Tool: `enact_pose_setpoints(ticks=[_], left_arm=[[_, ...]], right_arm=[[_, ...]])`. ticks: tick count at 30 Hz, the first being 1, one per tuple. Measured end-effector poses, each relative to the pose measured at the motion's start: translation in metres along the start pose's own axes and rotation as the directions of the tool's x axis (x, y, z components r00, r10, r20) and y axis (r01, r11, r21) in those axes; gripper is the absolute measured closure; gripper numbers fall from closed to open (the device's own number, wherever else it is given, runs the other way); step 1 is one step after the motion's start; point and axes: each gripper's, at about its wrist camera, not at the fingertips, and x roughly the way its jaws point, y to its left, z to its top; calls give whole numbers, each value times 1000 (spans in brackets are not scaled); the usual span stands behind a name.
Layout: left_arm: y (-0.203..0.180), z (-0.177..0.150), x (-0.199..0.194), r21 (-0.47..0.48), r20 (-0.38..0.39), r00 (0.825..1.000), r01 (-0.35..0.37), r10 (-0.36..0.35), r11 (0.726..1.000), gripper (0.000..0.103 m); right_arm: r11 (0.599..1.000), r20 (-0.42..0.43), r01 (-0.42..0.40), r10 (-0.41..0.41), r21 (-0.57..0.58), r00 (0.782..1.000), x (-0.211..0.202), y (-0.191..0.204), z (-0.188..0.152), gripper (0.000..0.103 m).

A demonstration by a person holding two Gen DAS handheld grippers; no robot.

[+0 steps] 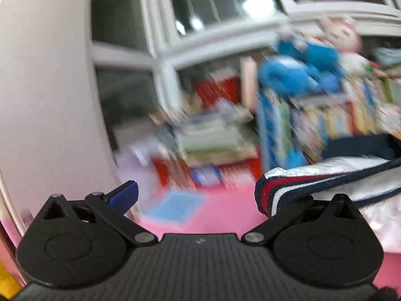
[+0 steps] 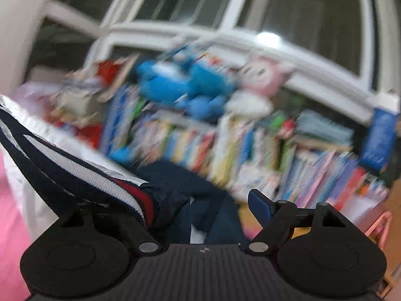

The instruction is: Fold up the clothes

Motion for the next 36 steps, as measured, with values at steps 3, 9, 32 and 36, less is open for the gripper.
enact_pose_setpoints(ticks=[3,9,32,36], left_arm=[[-10,-42,-5,17,-147,975,171,-167,985,0],[-42,-79,-16,86,-300,853,469,-426,879,0],[-110,21,90,31,-188,838,526,-512,850,0],[-177,25,157,75,-224,861,482,-456,873,0]], right_arm=[[997,-125,-71,66,-32,990,-24,3,-39,23],[987,-290,-157,159,30,944,-74,0,-93,22],[783,-97,-511,575,355,812,-161,-53,-115,5],[588,186,-625,635,513,750,-160,-84,-125,0]])
